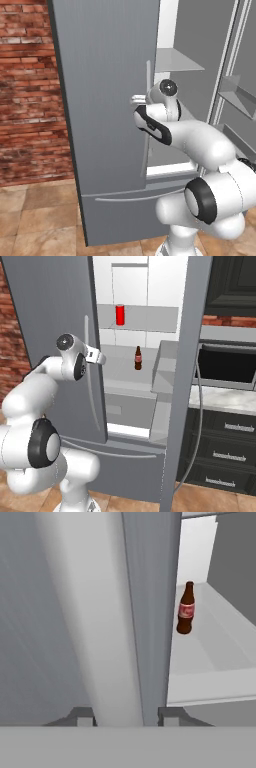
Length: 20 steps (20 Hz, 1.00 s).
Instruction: Open the fridge, grab two sodas, and place both sodas inside the bowl with ice on the dining counter.
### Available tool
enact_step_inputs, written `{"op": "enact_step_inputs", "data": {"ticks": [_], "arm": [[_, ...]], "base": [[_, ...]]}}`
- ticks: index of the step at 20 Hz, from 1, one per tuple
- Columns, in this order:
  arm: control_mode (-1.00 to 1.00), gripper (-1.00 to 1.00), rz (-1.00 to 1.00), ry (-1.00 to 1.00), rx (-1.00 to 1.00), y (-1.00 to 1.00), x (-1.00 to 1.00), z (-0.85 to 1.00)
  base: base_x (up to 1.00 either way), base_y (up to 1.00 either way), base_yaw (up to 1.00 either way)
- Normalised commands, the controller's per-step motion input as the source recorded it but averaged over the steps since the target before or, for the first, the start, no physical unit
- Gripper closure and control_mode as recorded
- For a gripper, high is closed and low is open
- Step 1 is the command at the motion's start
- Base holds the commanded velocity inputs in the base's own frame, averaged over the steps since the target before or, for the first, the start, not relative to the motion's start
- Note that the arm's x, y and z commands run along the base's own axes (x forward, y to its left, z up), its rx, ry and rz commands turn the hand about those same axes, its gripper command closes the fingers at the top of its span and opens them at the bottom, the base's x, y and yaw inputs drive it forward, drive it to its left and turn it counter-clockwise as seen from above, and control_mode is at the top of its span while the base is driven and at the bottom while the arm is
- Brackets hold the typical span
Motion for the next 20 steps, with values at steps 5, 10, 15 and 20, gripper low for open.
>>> {"op": "enact_step_inputs", "data": {"ticks": [5, 10, 15, 20], "arm": [[-1.00, 1.00, 0.00, 0.00, 0.00, 0.24, 0.00, 0.00], [-1.00, 1.00, 0.02, 0.00, 0.00, 0.52, -0.17, 0.00], [-1.00, 1.00, 0.10, -0.04, 0.00, 0.57, -0.62, -0.04], [-1.00, 1.00, 0.12, -0.06, 0.00, 0.53, -0.82, -0.05]], "base": [[0.00, 0.00, 0.00], [0.00, 0.00, 0.00], [0.00, 0.00, 0.00], [0.00, 0.00, 0.00]]}}
